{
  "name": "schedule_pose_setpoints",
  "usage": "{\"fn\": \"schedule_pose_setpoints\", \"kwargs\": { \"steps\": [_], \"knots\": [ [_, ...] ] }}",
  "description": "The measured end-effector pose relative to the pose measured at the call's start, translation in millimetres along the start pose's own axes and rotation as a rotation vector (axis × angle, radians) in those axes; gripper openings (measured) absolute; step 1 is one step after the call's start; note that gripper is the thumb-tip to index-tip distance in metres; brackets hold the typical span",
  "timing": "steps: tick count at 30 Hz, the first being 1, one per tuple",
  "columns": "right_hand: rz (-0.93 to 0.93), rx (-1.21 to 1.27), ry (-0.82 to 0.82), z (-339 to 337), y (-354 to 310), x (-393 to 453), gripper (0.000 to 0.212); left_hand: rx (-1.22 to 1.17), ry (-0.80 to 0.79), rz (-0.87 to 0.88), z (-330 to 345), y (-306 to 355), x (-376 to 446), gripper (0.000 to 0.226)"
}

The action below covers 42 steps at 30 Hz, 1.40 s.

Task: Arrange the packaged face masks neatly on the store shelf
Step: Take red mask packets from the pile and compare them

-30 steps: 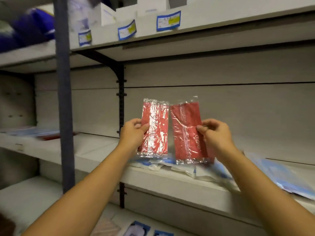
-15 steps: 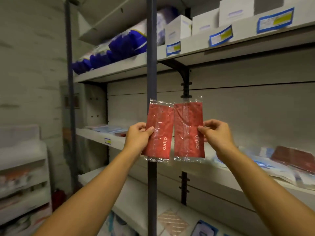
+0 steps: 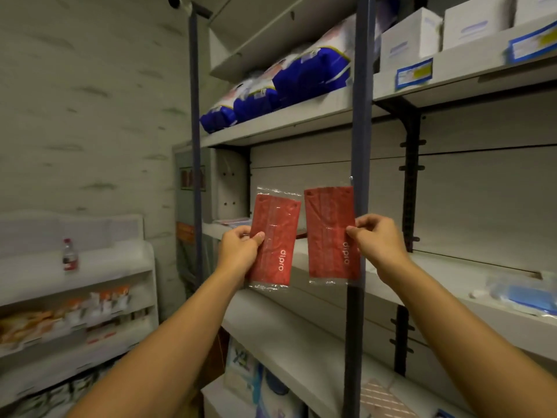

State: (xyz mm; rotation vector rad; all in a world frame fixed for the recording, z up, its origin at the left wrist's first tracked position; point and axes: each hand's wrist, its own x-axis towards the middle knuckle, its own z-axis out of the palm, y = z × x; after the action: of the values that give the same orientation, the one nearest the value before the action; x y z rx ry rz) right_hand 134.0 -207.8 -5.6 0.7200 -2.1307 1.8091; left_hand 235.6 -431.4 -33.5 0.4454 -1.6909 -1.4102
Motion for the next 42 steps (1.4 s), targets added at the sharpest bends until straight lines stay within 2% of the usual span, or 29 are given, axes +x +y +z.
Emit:
{"fn": "schedule_pose_setpoints", "kwargs": {
  "steps": [9,13,26,30,36,42],
  "knots": [
    [-0.02,-0.022,-0.033,76.5,1.1,28.9,0.006,0.051,-0.004,-0.014,-44.9,-28.8,46.8,0.009],
    [0.004,0.016,-0.077,110.2,10.1,47.2,0.013,0.039,0.018,-0.016,-56.7,-40.5,76.1,0.008],
    [0.044,0.061,-0.079,204.7,32.5,143.9,0.018,0.003,-0.033,-0.02,-55.7,-78.0,198.4,0.012],
    [0.047,0.035,-0.043,226.0,41.8,181.3,0.012,0.006,-0.05,-0.026,-47.4,-92.2,241.6,0.011],
    [0.058,0.04,0.053,249.5,58.9,235.5,0.017,-0.014,-0.085,-0.021,-31.5,-104.9,289.1,0.011],
    [0.057,0.03,0.099,261.8,66.9,263.2,0.008,-0.029,-0.115,-0.011,-15.7,-115.8,324.9,0.013]
  ]
}}
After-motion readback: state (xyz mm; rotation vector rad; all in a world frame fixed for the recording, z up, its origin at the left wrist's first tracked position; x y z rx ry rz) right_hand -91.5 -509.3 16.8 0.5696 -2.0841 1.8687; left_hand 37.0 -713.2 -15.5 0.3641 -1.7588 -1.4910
